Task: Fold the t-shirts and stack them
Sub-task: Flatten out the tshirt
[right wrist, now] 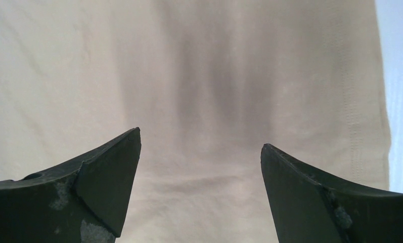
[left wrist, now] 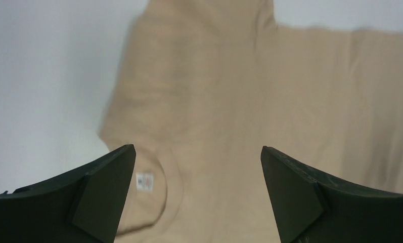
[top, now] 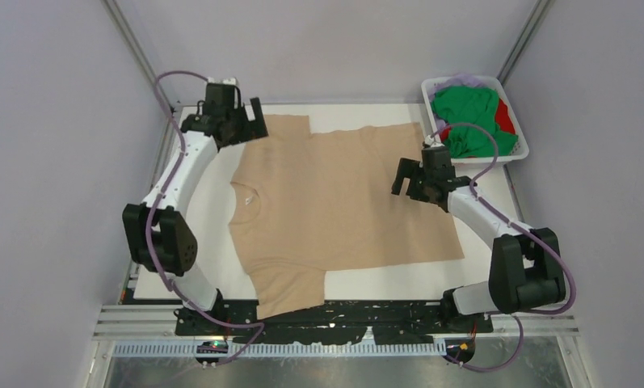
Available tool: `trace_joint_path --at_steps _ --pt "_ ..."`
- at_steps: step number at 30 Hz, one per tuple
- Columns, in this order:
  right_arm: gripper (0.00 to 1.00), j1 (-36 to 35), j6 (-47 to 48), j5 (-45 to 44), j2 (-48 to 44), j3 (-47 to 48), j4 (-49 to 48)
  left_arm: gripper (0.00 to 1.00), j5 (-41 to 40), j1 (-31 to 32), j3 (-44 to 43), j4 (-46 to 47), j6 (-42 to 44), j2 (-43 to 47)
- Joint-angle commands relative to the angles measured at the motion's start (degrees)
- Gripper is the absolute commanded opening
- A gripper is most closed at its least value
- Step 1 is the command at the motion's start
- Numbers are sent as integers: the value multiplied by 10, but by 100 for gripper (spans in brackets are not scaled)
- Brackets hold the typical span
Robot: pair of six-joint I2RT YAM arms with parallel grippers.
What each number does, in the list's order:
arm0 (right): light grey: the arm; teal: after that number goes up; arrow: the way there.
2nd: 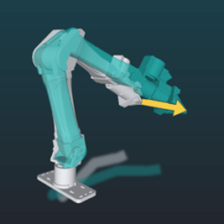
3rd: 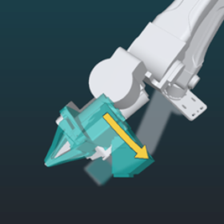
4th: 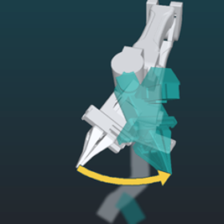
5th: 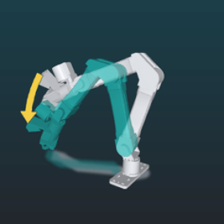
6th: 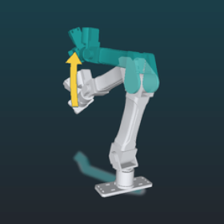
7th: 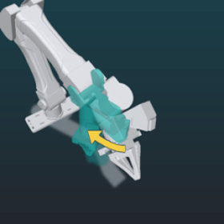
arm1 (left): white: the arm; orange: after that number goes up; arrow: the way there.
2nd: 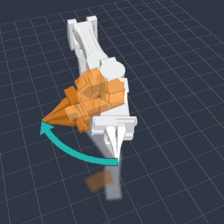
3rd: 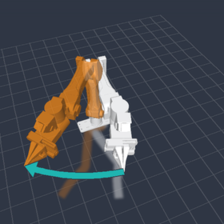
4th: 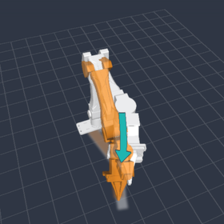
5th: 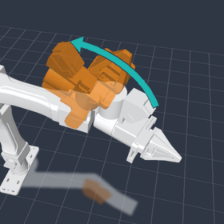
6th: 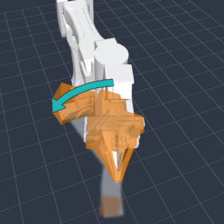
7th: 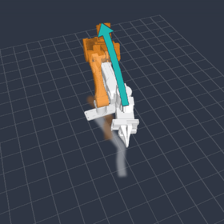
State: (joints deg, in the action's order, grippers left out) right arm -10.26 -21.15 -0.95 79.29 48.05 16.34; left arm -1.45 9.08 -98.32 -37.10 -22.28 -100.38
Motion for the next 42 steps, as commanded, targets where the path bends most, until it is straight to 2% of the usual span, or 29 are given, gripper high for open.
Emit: trace_joint_path --at_steps 1,3,7,15,27,28,29,30,42 --pt "95 -31 -7 -16 28 42 18 100 45 60 187 -7 -43 74" --pt "95 -40 -15 -21 44 51 27 100 104 67 259 27 -56 100" --pt "96 -49 -31 -23 68 50 24 100 133 66 322 69 -95 93" --pt "96 -49 -41 -10 132 69 17 100 147 50 271 89 -128 -25" --pt "95 -45 -47 25 221 150 23 100 194 0 81 -19 -142 -206" --pt "95 -43 -48 27 226 156 23 99 194 -3 181 -29 -142 -217" --pt "96 -42 -47 32 238 168 23 100 194 -6 62 -38 -143 -228" --pt "95 -38 -47 33 244 176 23 99 196 -9 27 -45 -143 -239" --pt "95 -13 -39 69 392 349 43 99 166 -50 -135 -78 -168 -319"
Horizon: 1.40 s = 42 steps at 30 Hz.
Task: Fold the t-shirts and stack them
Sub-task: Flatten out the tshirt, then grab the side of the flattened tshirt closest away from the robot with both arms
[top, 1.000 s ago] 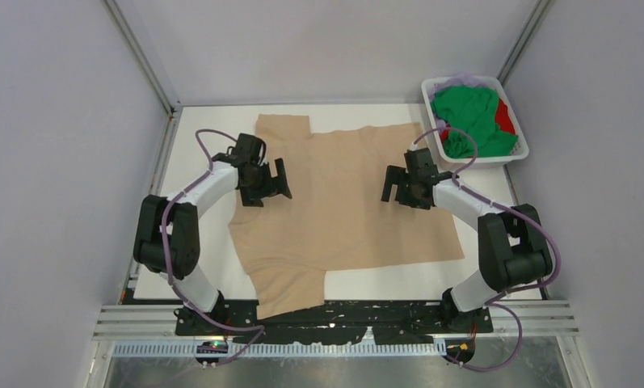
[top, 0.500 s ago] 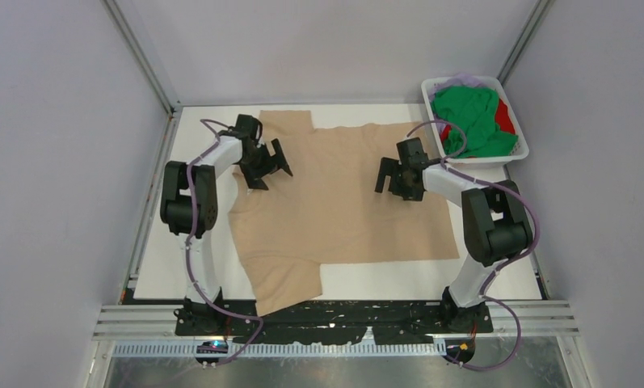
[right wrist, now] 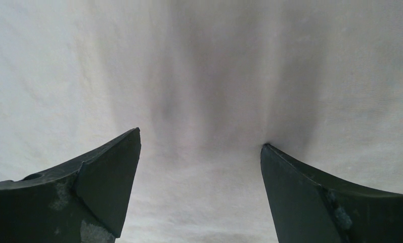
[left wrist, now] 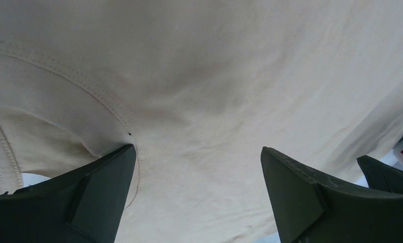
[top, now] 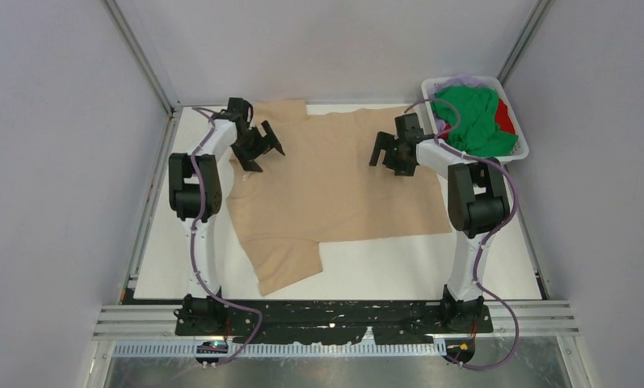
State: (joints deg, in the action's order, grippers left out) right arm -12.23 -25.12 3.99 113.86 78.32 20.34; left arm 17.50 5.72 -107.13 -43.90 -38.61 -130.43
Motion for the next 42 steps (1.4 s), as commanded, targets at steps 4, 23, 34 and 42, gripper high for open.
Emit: trace_joint_path --at_steps 4,23,34,42 --pt "95 8 2 16 45 80 -1 99 -32 -19 -119 -30 7 -36" --pt "95 42 -65 -13 -433 -316 -140 99 -219 191 491 -16 26 561" --pt "95 44 -58 6 -500 -388 -142 82 -200 384 726 -76 -90 745" --pt "95 45 -51 -14 -503 -391 -127 60 -178 452 753 -42 -109 728"
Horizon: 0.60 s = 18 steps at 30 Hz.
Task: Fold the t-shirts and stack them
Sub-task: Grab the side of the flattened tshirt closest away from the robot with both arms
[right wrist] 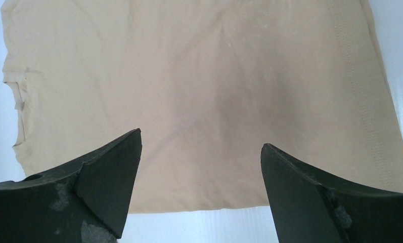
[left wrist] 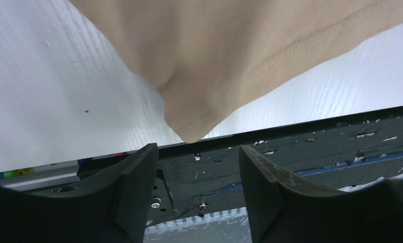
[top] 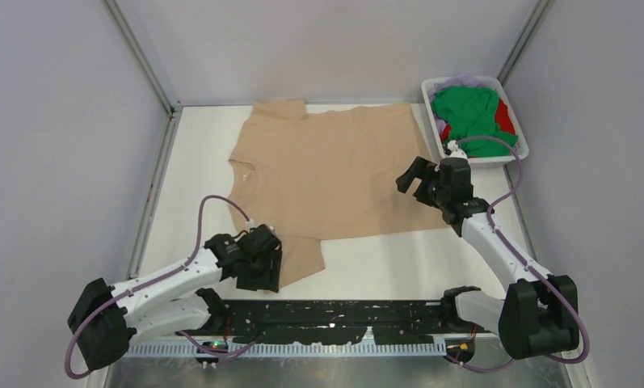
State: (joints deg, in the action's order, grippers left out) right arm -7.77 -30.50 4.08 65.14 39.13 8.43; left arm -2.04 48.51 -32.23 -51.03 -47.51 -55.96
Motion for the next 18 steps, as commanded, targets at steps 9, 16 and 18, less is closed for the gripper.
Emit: trace_joint_path --at_steps 9,16,18 --pt "96 0 -4 -49 -30 -11 0 46 -3 38 19 83 -30 -84" --pt "95 0 -34 -83 -69 -47 -5 35 -40 38 17 111 -37 -121" --pt "95 0 -40 -87 -87 -62 -4 31 -46 38 18 118 -37 -129"
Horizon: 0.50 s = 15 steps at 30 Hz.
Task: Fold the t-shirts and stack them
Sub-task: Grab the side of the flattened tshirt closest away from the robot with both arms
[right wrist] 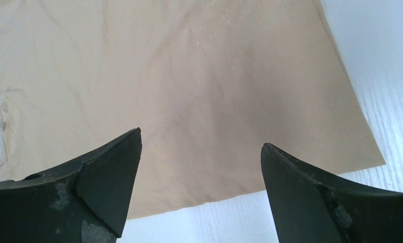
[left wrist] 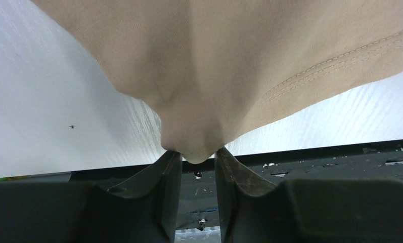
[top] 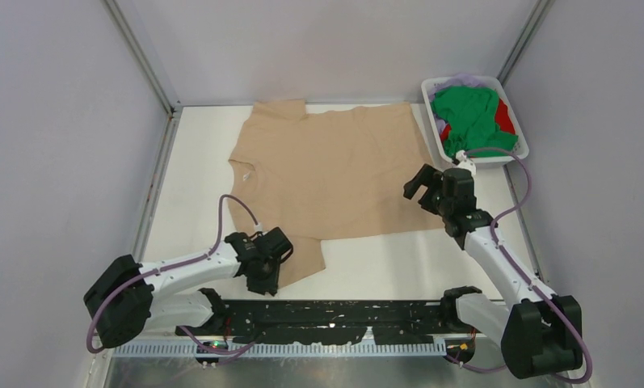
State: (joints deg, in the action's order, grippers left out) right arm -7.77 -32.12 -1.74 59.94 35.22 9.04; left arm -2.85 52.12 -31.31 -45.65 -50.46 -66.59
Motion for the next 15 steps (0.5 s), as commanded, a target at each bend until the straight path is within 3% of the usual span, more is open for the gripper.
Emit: trace_joint_path --at_steps 1,3,5,11,15 --pt "95 0 -25 -33 -47 -27 -4 28 -42 2 6 65 -5 -27" --pt "95 0 -26 -45 -69 -39 15 20 -52 2 -2 63 1 -37" --pt "95 0 -21 -63 -90 -46 46 0 -63 1 -12 59 5 -42" --pt "95 6 -33 -142 -146 -52 173 0 -64 1 -22 26 35 -17" --pt "96 31 -41 -142 -160 -77 189 0 -59 1 -5 -12 33 13"
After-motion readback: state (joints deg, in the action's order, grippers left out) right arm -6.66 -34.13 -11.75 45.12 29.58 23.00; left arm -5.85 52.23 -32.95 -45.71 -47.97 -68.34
